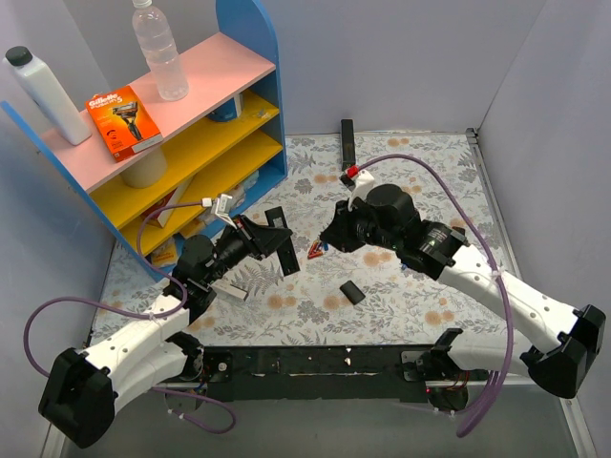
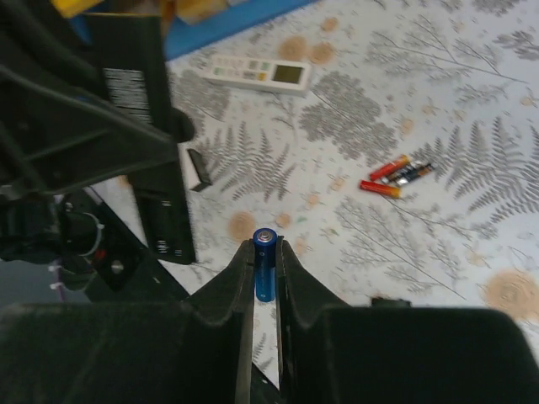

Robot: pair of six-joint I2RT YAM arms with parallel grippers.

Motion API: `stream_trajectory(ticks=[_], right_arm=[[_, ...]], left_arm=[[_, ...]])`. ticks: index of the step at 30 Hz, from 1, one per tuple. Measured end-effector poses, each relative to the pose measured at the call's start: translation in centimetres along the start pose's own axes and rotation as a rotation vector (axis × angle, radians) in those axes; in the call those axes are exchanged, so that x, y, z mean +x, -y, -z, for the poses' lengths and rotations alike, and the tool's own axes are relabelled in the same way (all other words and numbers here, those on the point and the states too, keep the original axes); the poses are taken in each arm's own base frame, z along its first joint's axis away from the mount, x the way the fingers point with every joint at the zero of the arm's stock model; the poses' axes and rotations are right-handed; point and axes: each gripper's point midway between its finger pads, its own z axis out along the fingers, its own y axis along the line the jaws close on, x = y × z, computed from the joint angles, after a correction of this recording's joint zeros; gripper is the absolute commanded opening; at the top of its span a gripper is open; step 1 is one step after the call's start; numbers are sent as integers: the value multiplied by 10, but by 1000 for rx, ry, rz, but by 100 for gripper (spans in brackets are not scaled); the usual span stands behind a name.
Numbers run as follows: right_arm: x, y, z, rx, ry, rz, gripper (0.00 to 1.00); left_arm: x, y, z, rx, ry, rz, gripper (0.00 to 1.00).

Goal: Load the batteries into the remote control
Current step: Load the battery into the remote control.

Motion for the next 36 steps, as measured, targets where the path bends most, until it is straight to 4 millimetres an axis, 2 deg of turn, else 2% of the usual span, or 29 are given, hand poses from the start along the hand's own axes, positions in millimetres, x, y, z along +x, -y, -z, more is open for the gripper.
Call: stream_trajectory(ticks=[3, 7, 13, 20, 25, 36], right_arm=[[-8, -34, 5, -79, 72, 5, 1], [-18, -68, 8, -155, 148, 12, 1], [-14, -96, 0, -205, 168, 28, 1], [-5, -103, -13, -194, 156, 37, 1], [-7, -103, -17, -189, 167, 38, 1], [2, -106, -25, -186, 142, 61, 1]], left_arm=[[-2, -1, -1, -11, 15, 13, 0], [-7, 4, -1, -3, 41, 36, 0], [-16, 15, 0, 32, 78, 65, 0], [-24, 27, 2, 80, 108, 84, 0], [-24, 30, 4, 95, 115, 102, 0], [-26, 30, 4, 96, 129, 113, 0]])
